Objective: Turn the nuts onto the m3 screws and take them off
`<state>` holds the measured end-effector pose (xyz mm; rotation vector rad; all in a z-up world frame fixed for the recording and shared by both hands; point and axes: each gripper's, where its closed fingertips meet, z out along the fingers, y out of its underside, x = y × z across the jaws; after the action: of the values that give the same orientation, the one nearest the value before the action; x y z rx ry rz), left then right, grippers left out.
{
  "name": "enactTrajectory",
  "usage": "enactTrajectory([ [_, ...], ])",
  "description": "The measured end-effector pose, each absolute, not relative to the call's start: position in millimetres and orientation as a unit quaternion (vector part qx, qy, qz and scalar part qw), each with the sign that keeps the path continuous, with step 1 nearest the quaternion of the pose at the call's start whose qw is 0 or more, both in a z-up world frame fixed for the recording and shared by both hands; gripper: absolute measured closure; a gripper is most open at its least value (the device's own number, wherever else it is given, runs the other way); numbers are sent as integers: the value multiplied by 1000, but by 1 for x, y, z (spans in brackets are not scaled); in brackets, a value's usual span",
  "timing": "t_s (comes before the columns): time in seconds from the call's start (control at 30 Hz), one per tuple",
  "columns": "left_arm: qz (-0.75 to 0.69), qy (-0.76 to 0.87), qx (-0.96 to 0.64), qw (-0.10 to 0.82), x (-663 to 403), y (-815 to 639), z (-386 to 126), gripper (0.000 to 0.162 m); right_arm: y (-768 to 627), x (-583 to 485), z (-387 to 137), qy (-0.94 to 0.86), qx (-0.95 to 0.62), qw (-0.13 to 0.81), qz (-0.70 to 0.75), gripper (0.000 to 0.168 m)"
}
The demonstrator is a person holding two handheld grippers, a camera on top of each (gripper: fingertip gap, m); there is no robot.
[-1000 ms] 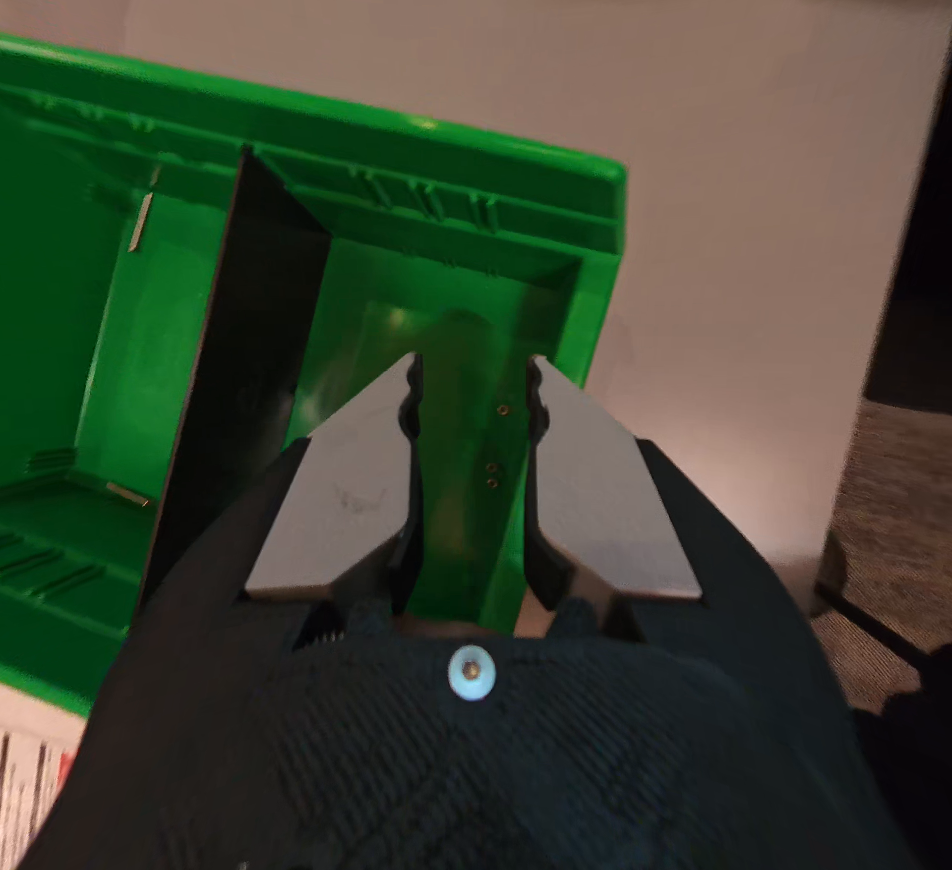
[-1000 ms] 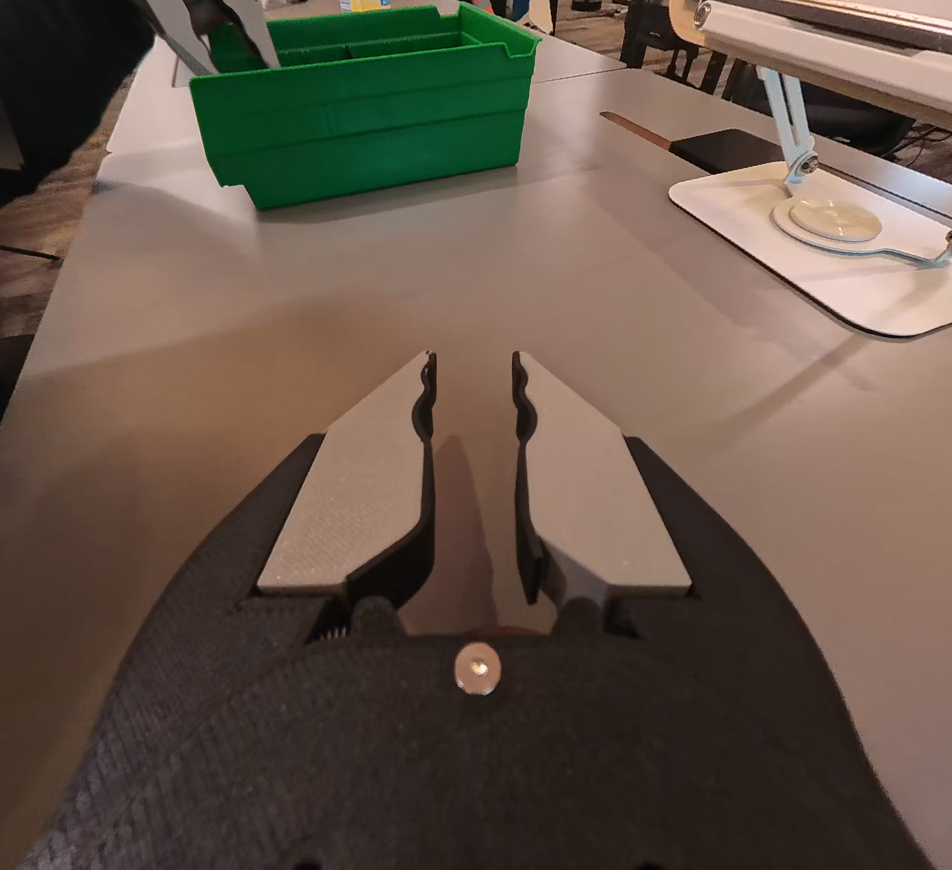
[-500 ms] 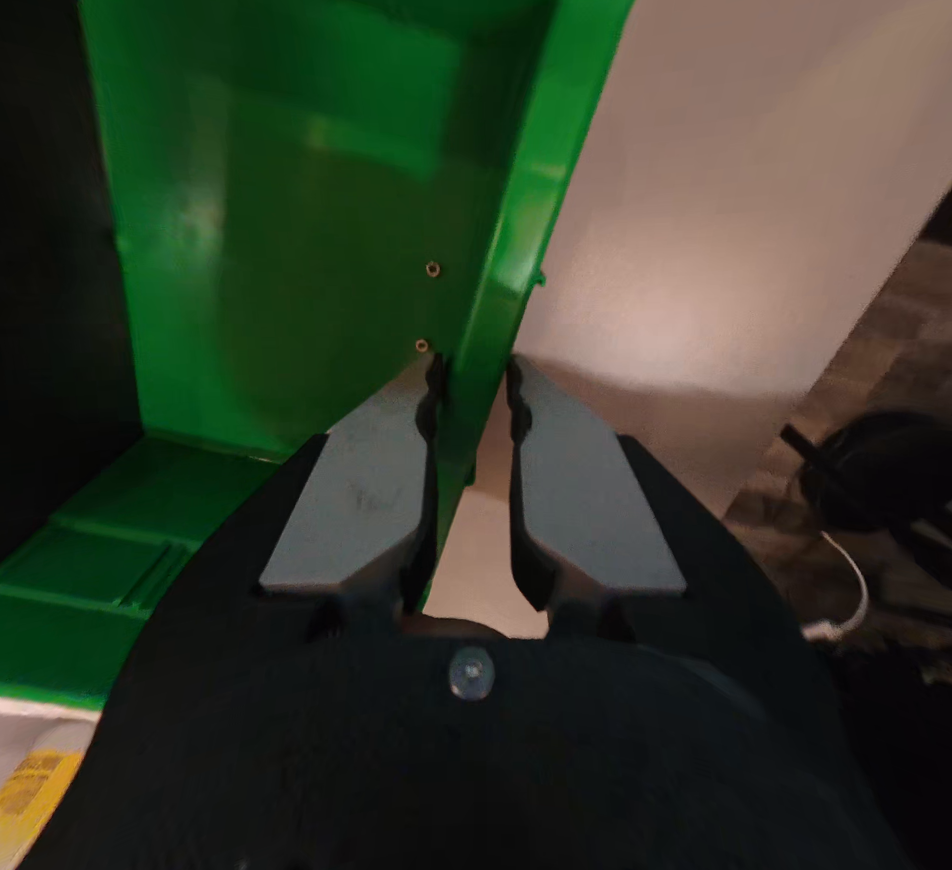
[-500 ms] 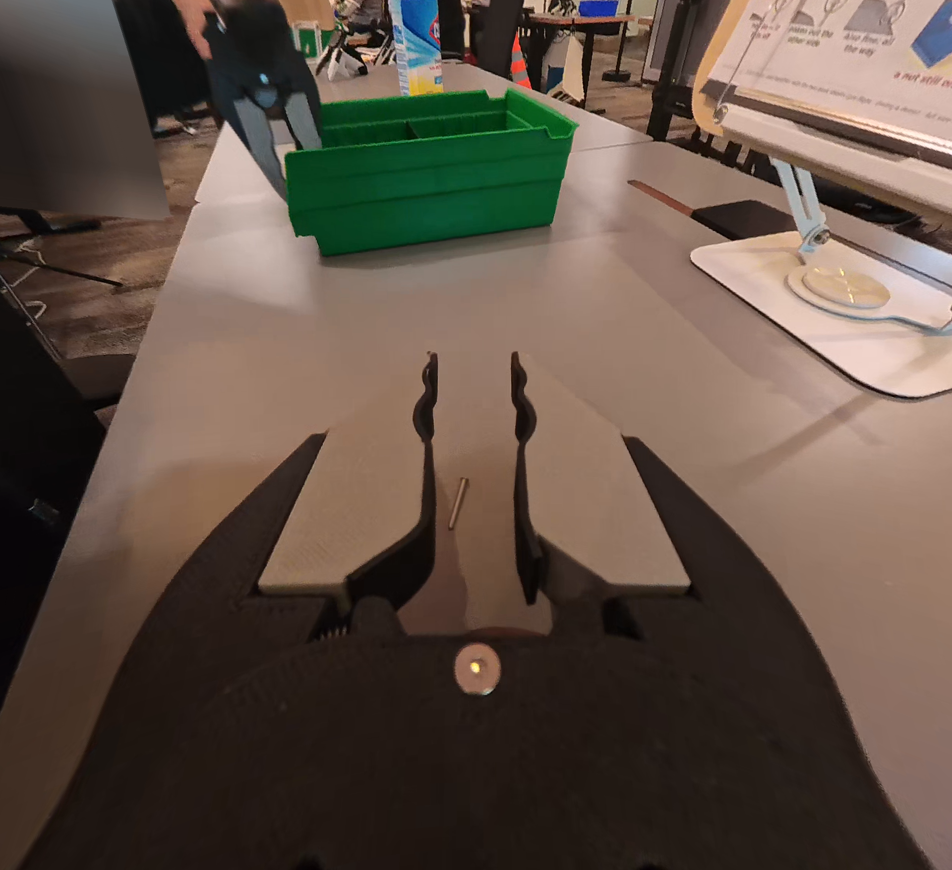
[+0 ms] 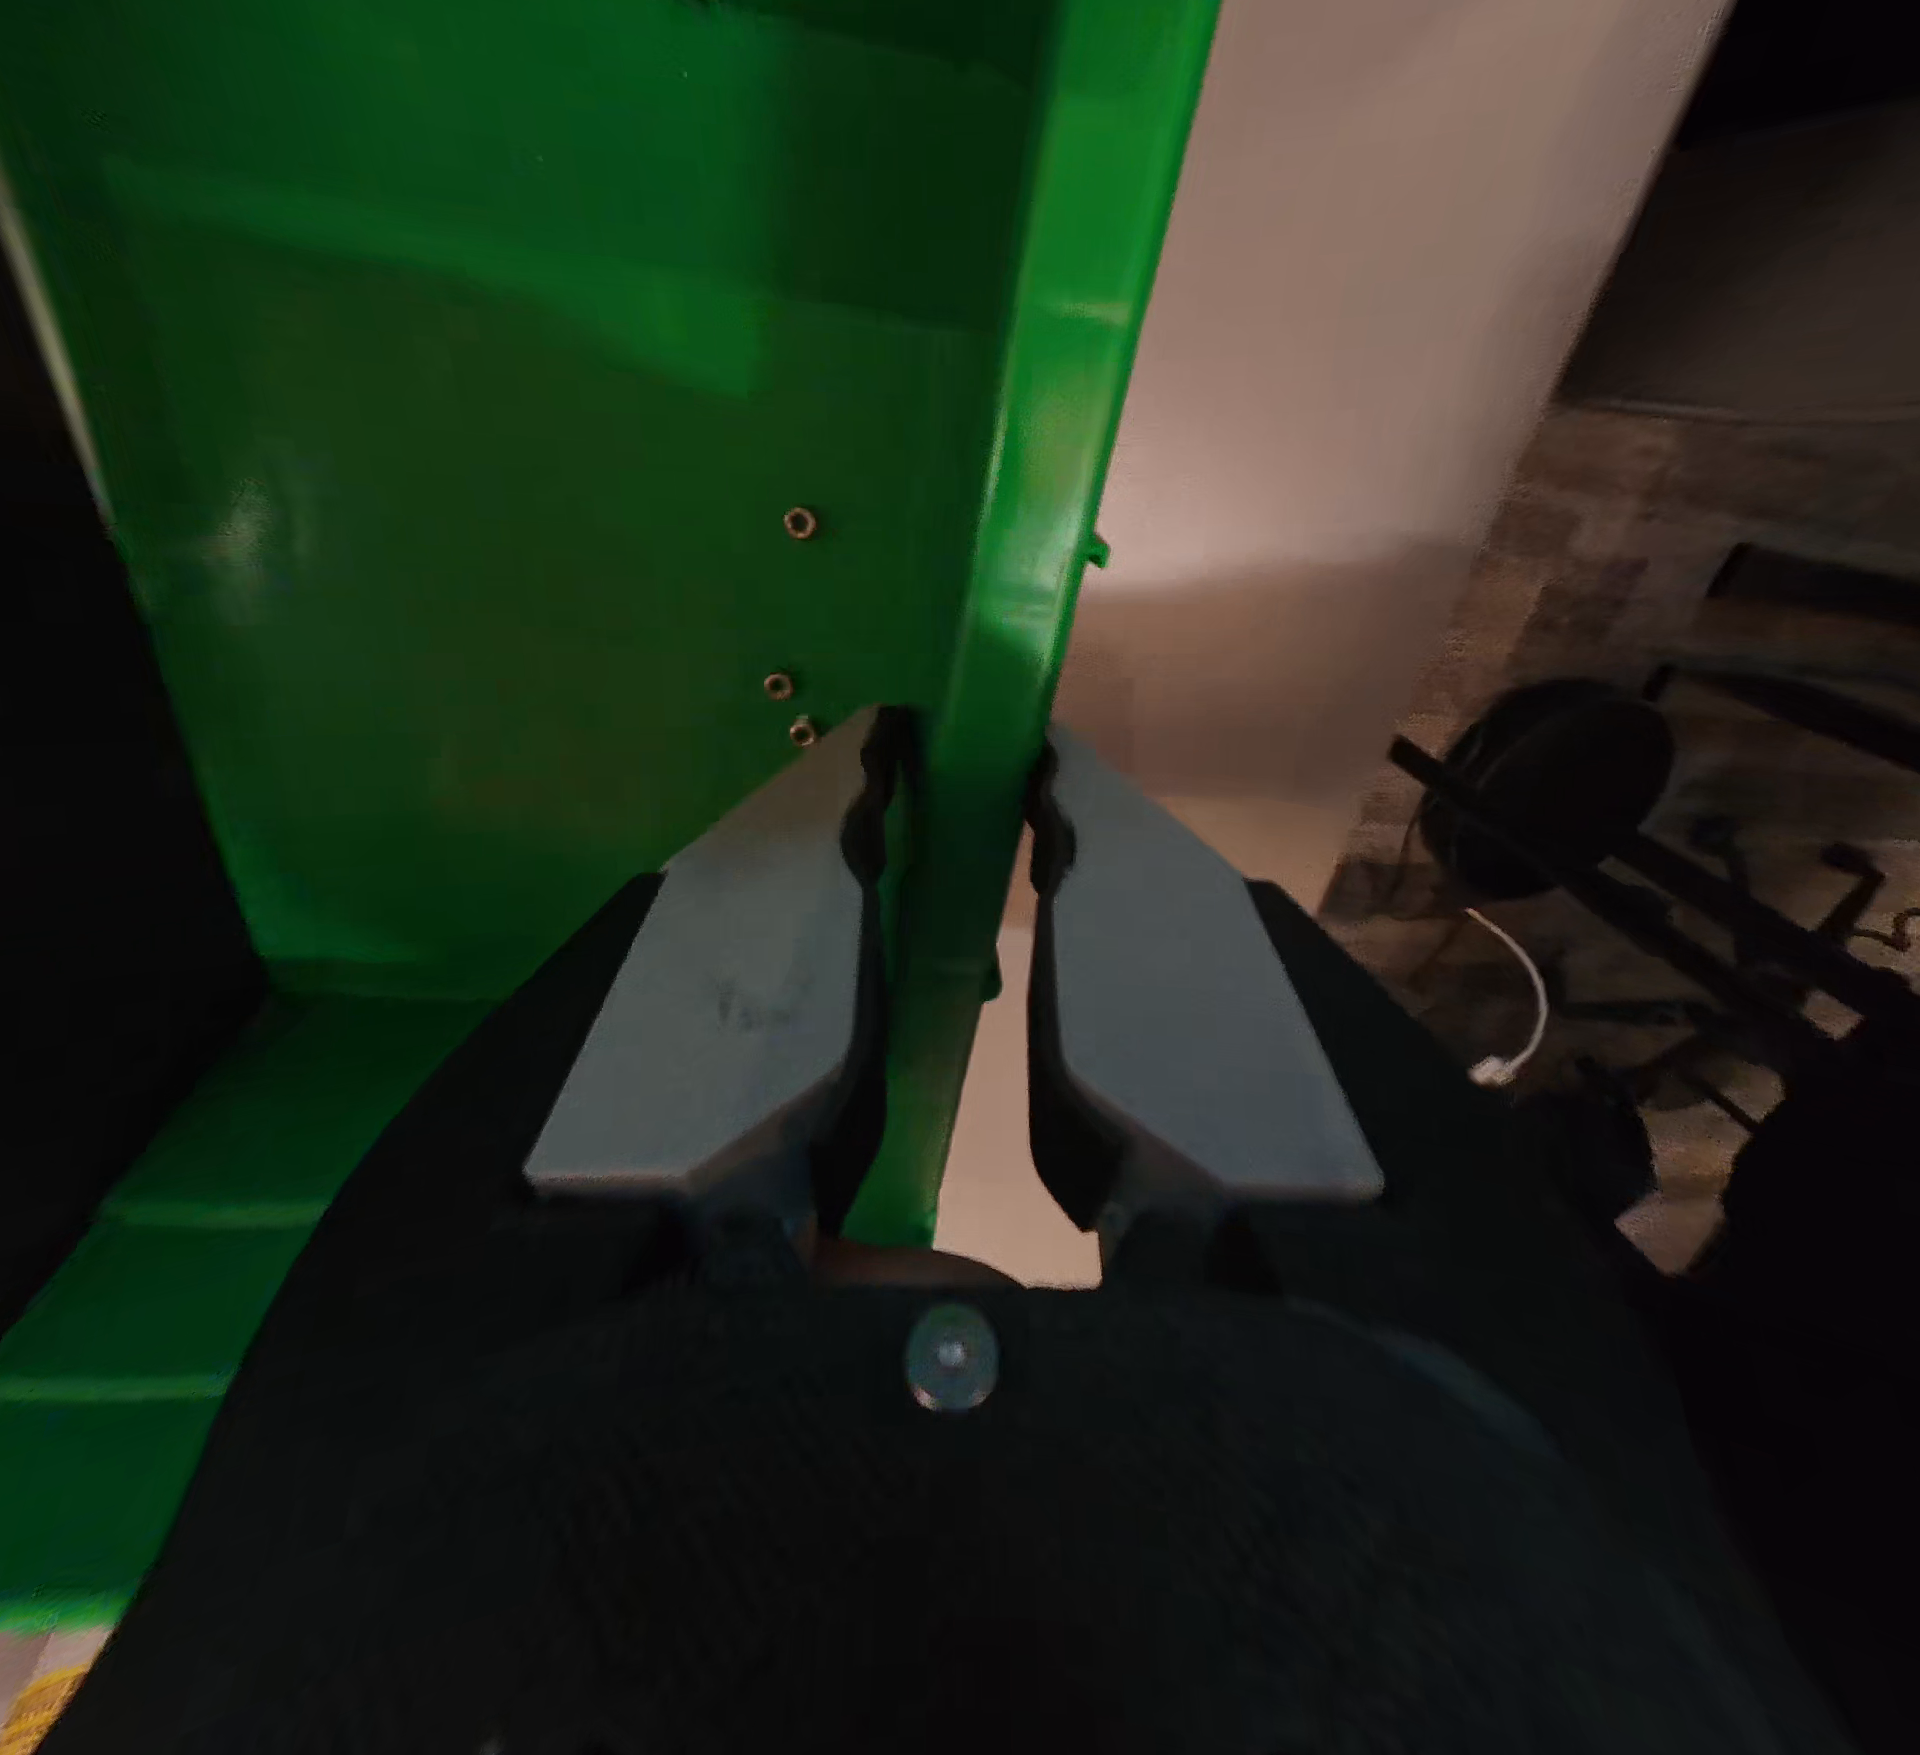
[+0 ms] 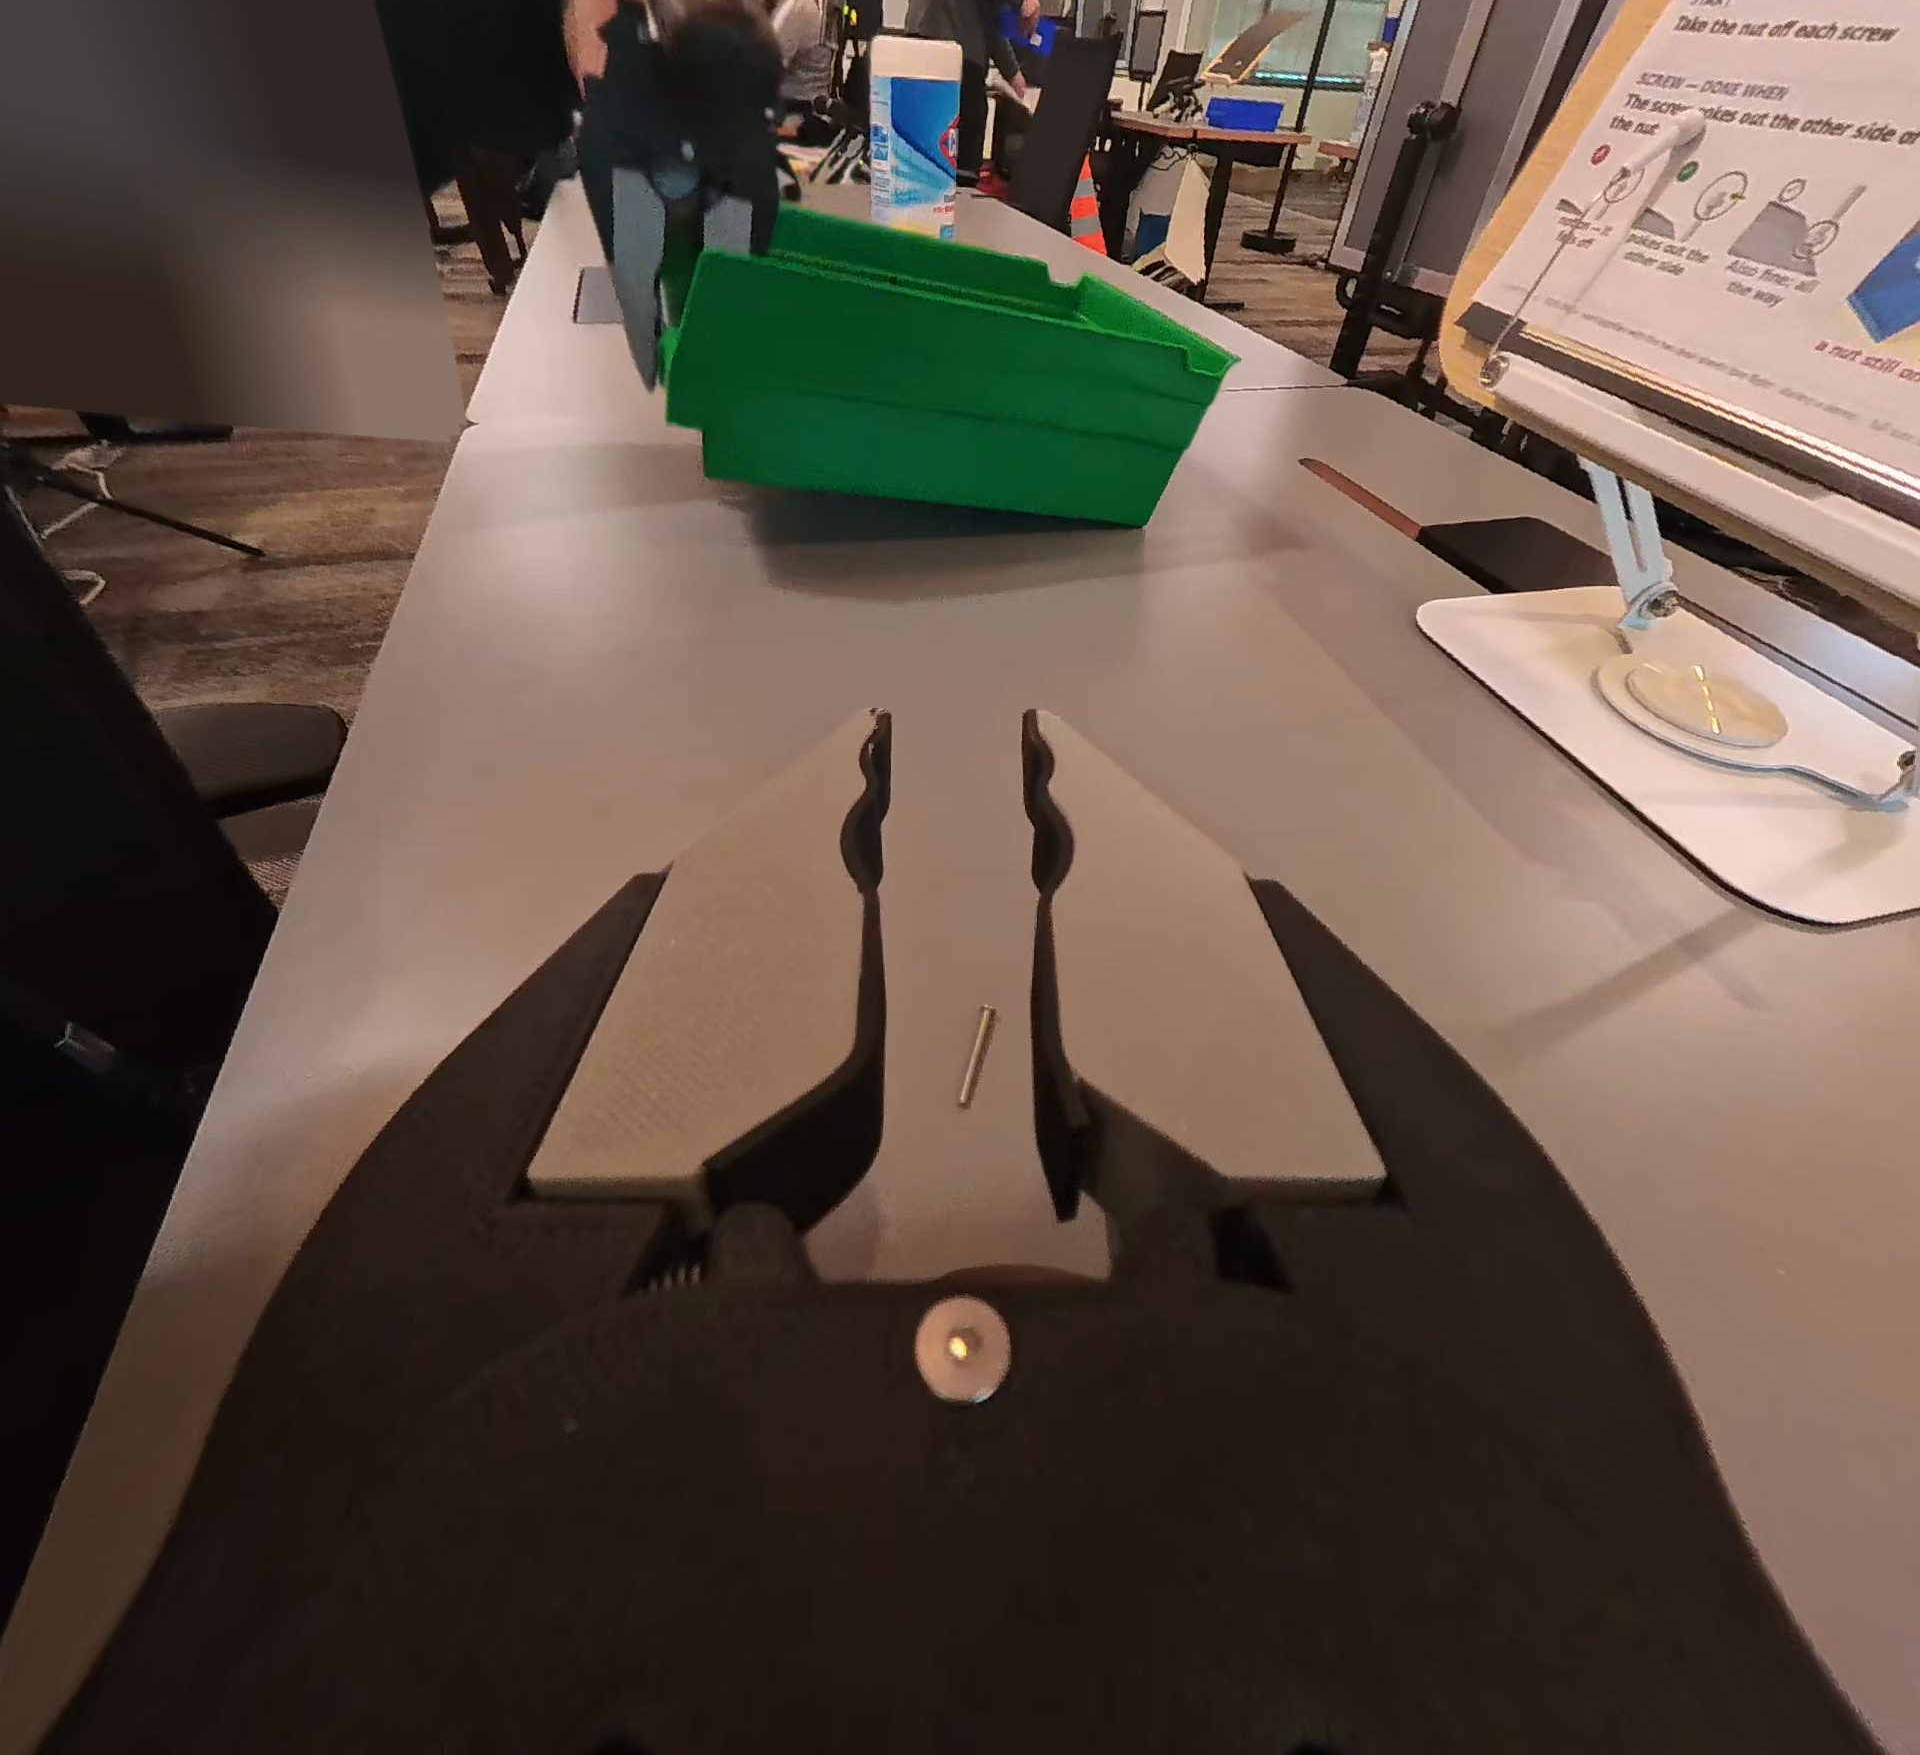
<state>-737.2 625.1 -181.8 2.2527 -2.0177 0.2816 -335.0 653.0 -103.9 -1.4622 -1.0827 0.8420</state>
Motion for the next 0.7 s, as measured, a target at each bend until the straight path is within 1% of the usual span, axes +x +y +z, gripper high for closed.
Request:
enactTrajectory([
  [0.07, 75, -674, 733, 52, -735, 619, -210, 138, 652, -335, -105, -457, -615, 538, 352, 147],
  [0.13, 69, -688, 722, 33, -728, 615, -220, 139, 651, -335, -105, -456, -615, 537, 354, 147],
  [0.23, 69, -688, 722, 5, -726, 619, -198, 141, 652, -335, -102, -450, -613, 538, 364, 148],
  [0.33, 85, -676, 732, 2, -727, 624, -176, 141, 651, -337, -104, -451, -616, 531, 367, 148],
  [0.4, 81, -680, 728, 12, -727, 624, -187, 141, 650, -337, -105, -457, -615, 536, 355, 148],
  [0.5, 62, -694, 716, 44, -730, 617, -222, 137, 647, -339, -103, -464, -609, 542, 347, 148],
  [0.6, 67, -694, 716, 29, -728, 618, -214, 139, 647, -339, -103, -461, -609, 540, 353, 149],
  [0.7, 69, -688, 722, 18, -730, 624, -195, 141, 648, -339, -105, -458, -613, 534, 358, 148],
])
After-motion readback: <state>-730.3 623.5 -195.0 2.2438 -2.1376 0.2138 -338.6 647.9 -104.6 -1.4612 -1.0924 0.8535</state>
